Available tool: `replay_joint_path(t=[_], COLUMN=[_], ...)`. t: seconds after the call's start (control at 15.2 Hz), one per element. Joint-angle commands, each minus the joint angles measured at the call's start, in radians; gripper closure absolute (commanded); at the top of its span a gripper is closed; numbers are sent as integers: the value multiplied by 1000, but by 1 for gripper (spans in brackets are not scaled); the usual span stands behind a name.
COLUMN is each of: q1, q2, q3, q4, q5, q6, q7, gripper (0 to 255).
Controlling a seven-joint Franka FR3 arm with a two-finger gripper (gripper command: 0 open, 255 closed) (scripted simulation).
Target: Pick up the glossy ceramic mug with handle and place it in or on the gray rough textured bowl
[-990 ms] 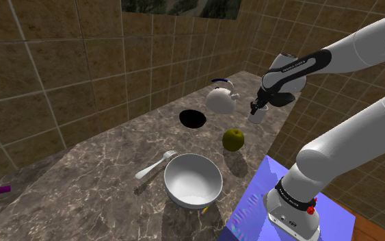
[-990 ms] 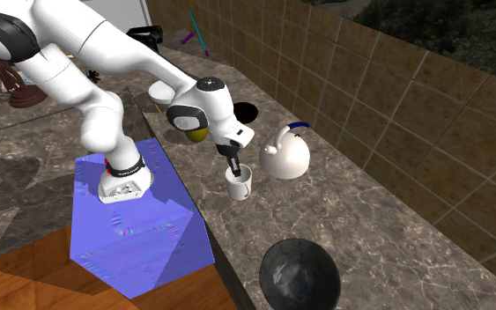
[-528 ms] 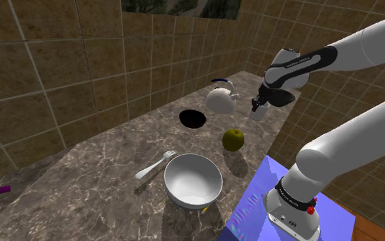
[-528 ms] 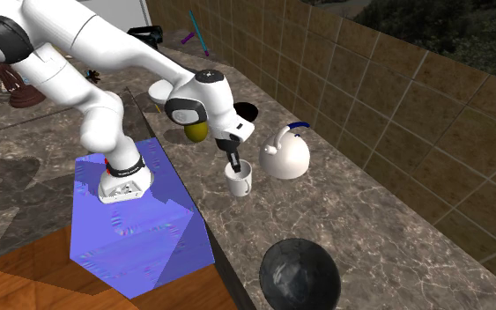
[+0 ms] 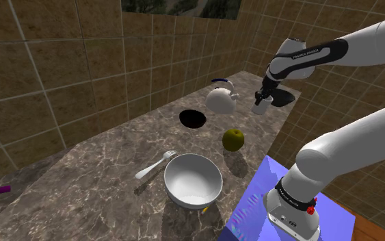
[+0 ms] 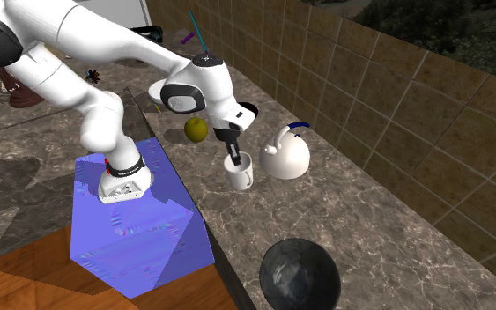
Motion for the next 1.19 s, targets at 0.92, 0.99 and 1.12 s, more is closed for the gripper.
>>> replay_joint_path(t=[0.92, 0.99, 1.12], q1=[2, 3, 4], q2=[-90, -92, -98], q3=[48, 50, 55], q4=[153, 164, 187], q5=[14, 15, 18], q6=[-242, -256, -284], q7=[5, 4, 4], gripper=[255, 255, 255])
